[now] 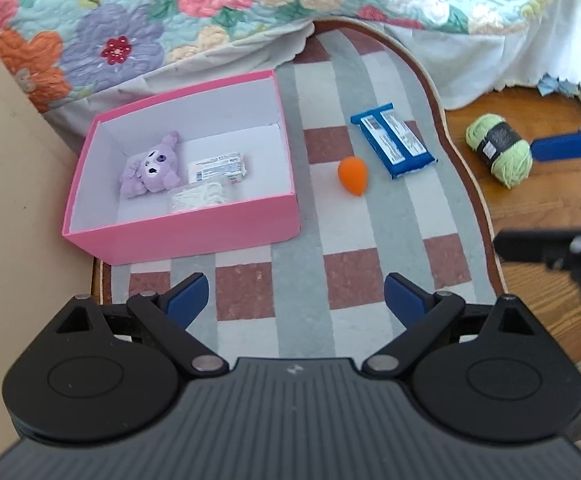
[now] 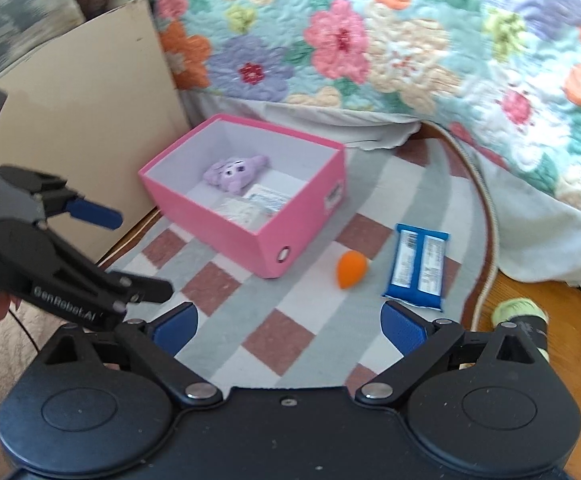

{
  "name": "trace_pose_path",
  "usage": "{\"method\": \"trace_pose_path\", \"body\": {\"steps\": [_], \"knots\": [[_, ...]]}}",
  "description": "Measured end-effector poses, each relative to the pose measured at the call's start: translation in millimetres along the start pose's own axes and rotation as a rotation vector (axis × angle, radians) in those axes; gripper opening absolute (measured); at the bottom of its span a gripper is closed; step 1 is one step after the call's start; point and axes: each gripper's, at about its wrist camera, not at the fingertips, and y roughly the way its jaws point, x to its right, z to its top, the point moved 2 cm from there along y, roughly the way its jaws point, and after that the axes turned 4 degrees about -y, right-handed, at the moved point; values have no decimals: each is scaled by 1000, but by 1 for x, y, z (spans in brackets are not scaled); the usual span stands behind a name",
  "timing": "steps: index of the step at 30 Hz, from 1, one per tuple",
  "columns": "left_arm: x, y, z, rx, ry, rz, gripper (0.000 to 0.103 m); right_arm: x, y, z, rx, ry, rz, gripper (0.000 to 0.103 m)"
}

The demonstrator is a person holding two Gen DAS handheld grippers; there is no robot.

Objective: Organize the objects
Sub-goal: 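Move the left tool toward the blue wrapped packet on the rug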

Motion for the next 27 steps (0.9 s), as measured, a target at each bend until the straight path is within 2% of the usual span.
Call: {"method": "trace_pose_path", "body": {"steps": [4,9,14,19,22,27], "knots": [[0,13,5,-30,-62,-54,95,10,-5,-4,61,16,-33,100],[2,25,17,-39,-144,-135,95,16,-9,-8,165,-36,-95,100],[14,32,29,-7,-100,-100,95,21,-9,-13,245,-126,-175,100],[21,38,42,16,-93,-108,94,28,-2,-16,243,-164,-191,100],[29,42,49,49,-84,-137,94,34,8,-18,211,-154,-165,100],[43,56,60,96,-71,-172,94,48,25,-26,242,-100,-149,100]]}}
